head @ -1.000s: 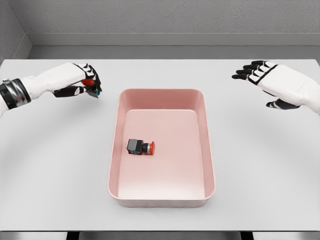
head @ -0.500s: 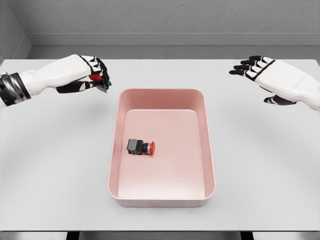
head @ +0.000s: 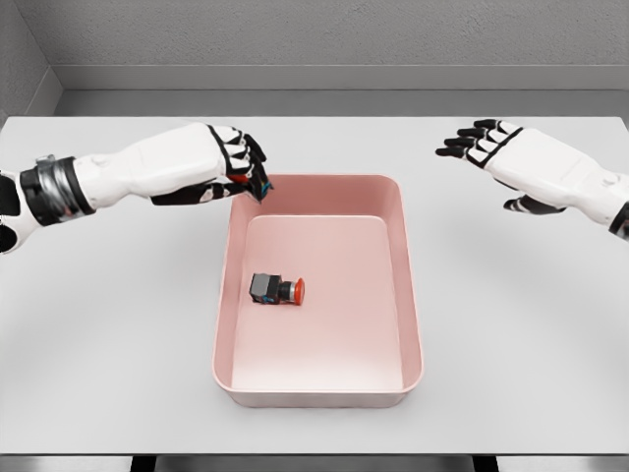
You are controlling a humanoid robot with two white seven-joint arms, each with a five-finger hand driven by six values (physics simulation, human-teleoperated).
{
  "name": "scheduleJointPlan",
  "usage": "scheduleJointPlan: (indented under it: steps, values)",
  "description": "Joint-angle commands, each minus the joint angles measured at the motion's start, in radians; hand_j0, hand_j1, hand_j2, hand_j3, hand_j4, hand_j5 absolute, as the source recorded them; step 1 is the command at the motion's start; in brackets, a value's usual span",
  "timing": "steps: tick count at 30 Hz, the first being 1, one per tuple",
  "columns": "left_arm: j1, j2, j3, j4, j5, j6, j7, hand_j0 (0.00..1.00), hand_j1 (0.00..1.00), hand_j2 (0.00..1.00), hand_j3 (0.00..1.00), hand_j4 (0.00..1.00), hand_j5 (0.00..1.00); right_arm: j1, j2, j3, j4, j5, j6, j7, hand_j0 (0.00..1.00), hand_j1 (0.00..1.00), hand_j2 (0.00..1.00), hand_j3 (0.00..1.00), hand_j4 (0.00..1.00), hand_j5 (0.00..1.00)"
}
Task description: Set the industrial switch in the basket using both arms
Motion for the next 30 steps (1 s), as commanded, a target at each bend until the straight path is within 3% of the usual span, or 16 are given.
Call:
scheduleJointPlan:
  steps: [1,8,9,10,11,18,22,23,25,27,28,30]
  values:
    - [0.0,-0.014,-0.002,-0.053,0.009,0.002,0.0,0.46,0.46,0.46,0.46,0.46,0.46,0.0,0.022,0.003,-0.012,0.0,0.003,-0.001,1.0,1.0,1.0,1.0,1.0,1.0]
    - [0.008,-0.076,-0.005,-0.095,0.002,0.002,-0.014,0.49,0.49,0.49,0.49,0.49,0.49,0.003,0.034,0.014,-0.024,0.011,0.003,-0.001,1.0,1.0,1.0,1.0,1.0,1.0]
    - [0.008,-0.079,-0.005,-0.096,0.003,0.002,-0.017,0.61,0.61,0.61,0.61,0.61,0.61,0.003,0.034,0.014,-0.024,0.011,0.003,-0.001,1.0,1.0,1.0,1.0,1.0,1.0]
    - [0.009,-0.094,-0.005,-0.113,0.006,0.002,-0.014,0.85,0.85,0.85,0.85,0.85,0.85,0.003,0.034,0.014,-0.024,0.011,0.003,-0.001,1.0,1.0,1.0,1.0,1.0,1.0]
    - [0.009,-0.094,-0.008,-0.131,0.006,0.002,-0.014,1.0,1.0,1.0,1.0,1.0,1.0,0.003,0.034,0.015,-0.024,0.012,0.003,-0.001,1.0,1.0,1.0,1.0,1.0,1.0]
    - [0.005,-0.092,-0.005,-0.155,0.006,0.002,-0.014,1.0,1.0,1.0,1.0,1.0,1.0,0.003,0.036,0.035,-0.024,0.018,0.003,-0.001,1.0,1.0,1.0,1.0,1.0,1.0]
    - [0.008,0.076,0.009,-0.116,0.069,0.002,-0.014,1.0,1.0,1.0,1.0,1.0,1.0,0.005,0.033,0.034,-0.024,0.02,0.003,-0.001,1.0,1.0,1.0,1.0,1.0,1.0]
    - [0.029,0.085,0.047,-0.07,0.071,0.002,-0.014,1.0,1.0,1.0,1.0,1.0,1.0,0.011,0.036,0.037,-0.024,0.02,0.003,-0.001,1.0,1.0,1.0,1.0,1.0,1.0]
    - [0.175,0.105,0.21,-0.069,0.063,0.002,-0.02,1.0,1.0,1.0,1.0,1.0,1.0,0.015,0.051,0.038,-0.024,0.02,0.003,-0.001,1.0,1.0,1.0,1.0,1.0,1.0]
    - [0.268,0.138,0.319,-0.059,0.066,0.002,-0.031,1.0,1.0,1.0,1.0,1.0,1.0,0.015,0.066,0.046,-0.024,0.023,0.003,-0.001,1.0,1.0,1.0,1.0,1.0,1.0]
    - [0.291,0.156,0.354,-0.041,0.069,0.002,-0.029,1.0,1.0,1.0,1.0,1.0,1.0,0.015,0.073,0.049,-0.024,0.023,0.003,-0.001,1.0,1.0,1.0,1.0,1.0,1.0]
    - [0.295,0.196,0.359,0.005,0.103,0.002,-0.031,1.0,1.0,1.0,1.0,1.0,1.0,0.015,0.073,0.05,-0.024,0.023,0.003,-0.001,1.0,1.0,1.0,1.0,1.0,1.0]
